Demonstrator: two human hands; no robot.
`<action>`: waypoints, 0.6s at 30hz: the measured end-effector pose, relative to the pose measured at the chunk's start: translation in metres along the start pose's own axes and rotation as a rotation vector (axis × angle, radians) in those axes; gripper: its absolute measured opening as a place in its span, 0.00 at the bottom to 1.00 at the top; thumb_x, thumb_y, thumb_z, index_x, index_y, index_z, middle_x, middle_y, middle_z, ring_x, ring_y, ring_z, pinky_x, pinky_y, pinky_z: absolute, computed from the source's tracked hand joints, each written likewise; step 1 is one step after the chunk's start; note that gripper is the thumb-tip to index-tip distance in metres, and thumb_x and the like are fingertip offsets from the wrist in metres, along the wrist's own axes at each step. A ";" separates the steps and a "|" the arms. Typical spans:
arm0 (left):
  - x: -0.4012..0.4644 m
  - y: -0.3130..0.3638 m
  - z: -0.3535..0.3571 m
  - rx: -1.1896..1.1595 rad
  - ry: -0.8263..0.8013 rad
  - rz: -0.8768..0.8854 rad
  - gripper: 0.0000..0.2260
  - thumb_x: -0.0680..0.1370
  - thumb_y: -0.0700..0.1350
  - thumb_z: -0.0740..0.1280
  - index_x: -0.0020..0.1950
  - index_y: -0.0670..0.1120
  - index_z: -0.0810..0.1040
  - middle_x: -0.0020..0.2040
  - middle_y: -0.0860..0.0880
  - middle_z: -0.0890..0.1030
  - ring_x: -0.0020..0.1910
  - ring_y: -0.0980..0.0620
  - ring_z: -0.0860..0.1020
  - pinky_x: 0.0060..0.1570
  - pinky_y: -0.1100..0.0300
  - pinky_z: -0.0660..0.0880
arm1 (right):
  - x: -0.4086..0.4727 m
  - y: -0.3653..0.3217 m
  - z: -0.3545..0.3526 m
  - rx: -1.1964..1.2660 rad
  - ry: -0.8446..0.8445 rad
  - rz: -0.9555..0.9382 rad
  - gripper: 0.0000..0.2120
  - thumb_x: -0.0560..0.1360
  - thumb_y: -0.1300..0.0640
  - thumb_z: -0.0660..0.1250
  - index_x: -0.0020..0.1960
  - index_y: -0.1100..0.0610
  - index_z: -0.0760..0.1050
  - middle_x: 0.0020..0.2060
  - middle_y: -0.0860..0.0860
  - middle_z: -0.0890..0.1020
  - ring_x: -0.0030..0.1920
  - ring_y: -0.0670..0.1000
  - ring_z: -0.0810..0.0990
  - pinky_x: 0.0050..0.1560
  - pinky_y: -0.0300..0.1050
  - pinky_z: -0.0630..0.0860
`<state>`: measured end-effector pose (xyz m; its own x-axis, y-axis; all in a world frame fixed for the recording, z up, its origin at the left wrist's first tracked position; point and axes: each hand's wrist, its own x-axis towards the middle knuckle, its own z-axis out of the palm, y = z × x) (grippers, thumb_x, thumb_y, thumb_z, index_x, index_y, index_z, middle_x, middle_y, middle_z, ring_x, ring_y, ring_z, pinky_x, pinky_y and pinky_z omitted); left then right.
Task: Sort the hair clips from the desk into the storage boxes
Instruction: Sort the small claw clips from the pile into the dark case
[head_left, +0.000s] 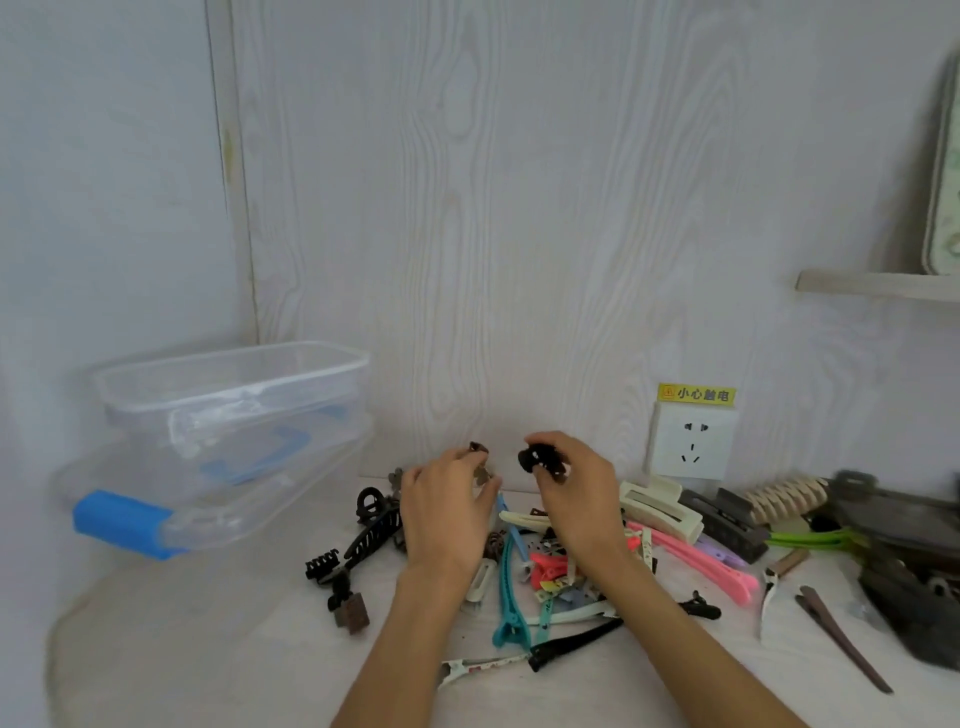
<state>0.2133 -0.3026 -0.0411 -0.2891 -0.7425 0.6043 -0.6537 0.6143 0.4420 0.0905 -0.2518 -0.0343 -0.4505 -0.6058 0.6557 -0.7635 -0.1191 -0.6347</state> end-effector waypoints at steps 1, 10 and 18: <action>0.000 0.001 0.000 -0.035 0.027 0.001 0.15 0.78 0.53 0.64 0.63 0.52 0.76 0.61 0.53 0.79 0.56 0.53 0.78 0.58 0.56 0.71 | 0.002 -0.003 -0.007 0.077 0.045 0.028 0.15 0.73 0.68 0.65 0.55 0.53 0.78 0.50 0.47 0.82 0.51 0.44 0.78 0.53 0.29 0.73; -0.016 0.060 -0.009 -0.242 0.139 0.179 0.15 0.77 0.54 0.64 0.62 0.54 0.76 0.60 0.57 0.77 0.53 0.58 0.79 0.46 0.56 0.79 | -0.032 0.031 -0.156 0.060 0.126 0.084 0.16 0.72 0.64 0.70 0.57 0.52 0.76 0.46 0.45 0.81 0.45 0.33 0.80 0.48 0.27 0.76; -0.059 0.194 0.035 -0.427 -0.143 0.435 0.13 0.76 0.57 0.64 0.60 0.58 0.77 0.57 0.60 0.78 0.55 0.60 0.76 0.53 0.61 0.73 | -0.074 0.088 -0.279 -0.348 0.412 0.180 0.17 0.72 0.61 0.70 0.60 0.54 0.75 0.47 0.50 0.82 0.44 0.47 0.80 0.46 0.39 0.76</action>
<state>0.0787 -0.1495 -0.0144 -0.5761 -0.4108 0.7067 -0.1266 0.8990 0.4193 -0.0726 0.0024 -0.0251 -0.6777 -0.2276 0.6992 -0.7340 0.2660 -0.6248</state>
